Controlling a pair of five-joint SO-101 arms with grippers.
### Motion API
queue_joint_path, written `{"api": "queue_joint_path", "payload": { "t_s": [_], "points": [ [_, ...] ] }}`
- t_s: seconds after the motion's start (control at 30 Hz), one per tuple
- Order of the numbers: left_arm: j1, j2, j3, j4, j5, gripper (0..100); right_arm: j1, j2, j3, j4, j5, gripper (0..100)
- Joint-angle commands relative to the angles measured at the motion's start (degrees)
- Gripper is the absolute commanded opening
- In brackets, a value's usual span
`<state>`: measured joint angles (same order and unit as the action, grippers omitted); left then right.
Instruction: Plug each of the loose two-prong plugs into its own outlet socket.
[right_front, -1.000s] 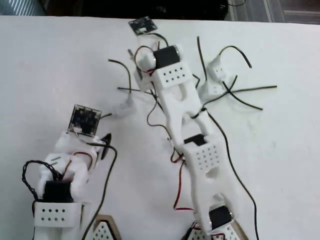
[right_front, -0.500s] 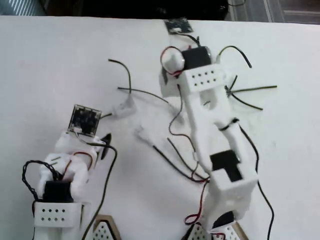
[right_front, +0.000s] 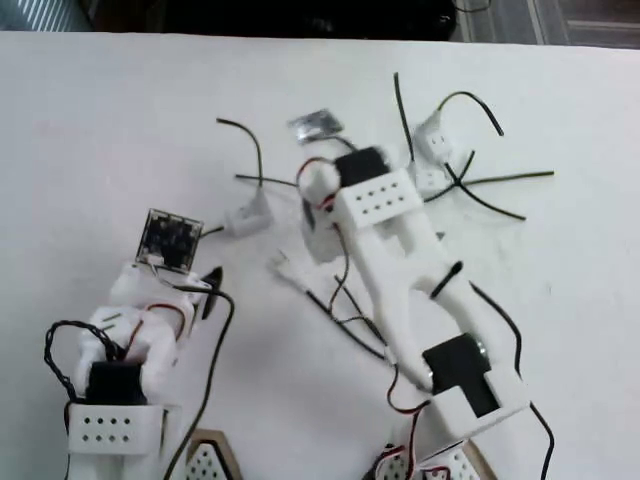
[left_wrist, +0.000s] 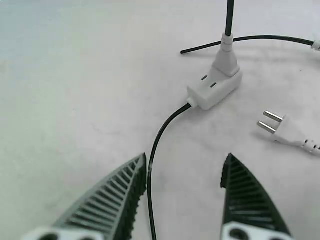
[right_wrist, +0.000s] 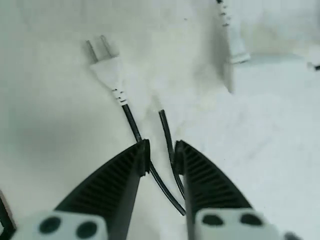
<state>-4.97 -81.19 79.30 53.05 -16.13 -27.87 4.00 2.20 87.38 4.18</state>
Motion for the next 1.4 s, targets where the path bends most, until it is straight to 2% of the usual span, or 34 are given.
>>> {"api": "queue_joint_path", "payload": {
  "t_s": [0.0,0.23,0.43,0.67,0.73,0.83,0.87,0.93,1.0,1.13,1.37],
  "points": [
    [-0.2,-0.7,-0.1,-1.2,0.1,24,-5.1,-2.3,4.7,-7.9,0.7,18.0],
    [-0.5,-0.7,-0.1,-1.2,0.1,24,-9.6,1.1,12.9,-24.7,0.7,20.7],
    [-0.5,-0.7,-0.1,-1.2,0.1,24,-9.4,11.8,8.4,-25.6,0.6,20.6],
    [-0.5,-0.7,-0.1,-1.2,0.1,24,-11.5,15.0,6.6,-26.0,0.5,20.4],
    [-0.5,-0.7,-0.1,-1.2,0.1,24,-11.5,15.1,6.8,-26.0,0.4,16.9],
    [-0.5,-0.7,-0.1,-1.2,0.1,24,-11.5,14.5,6.5,-26.2,-1.4,2.8],
    [-0.5,-0.7,-0.1,-1.2,0.1,24,-11.5,14.5,6.5,-26.2,-1.8,0.8],
    [-0.5,-0.7,-0.1,-1.2,0.1,24,-11.2,13.5,6.8,-25.0,-1.9,2.9],
    [-0.5,-0.7,-0.1,-1.2,0.1,24,-10.2,12.0,6.9,-24.5,-3.1,1.6],
    [-0.5,-0.7,-0.1,-1.1,0.1,24,-6.5,6.8,6.7,-21.8,-12.7,1.6],
    [-0.5,-0.7,-0.1,-1.1,0.1,24,2.3,-5.5,10.2,-21.7,-13.6,1.7]
  ]
}}
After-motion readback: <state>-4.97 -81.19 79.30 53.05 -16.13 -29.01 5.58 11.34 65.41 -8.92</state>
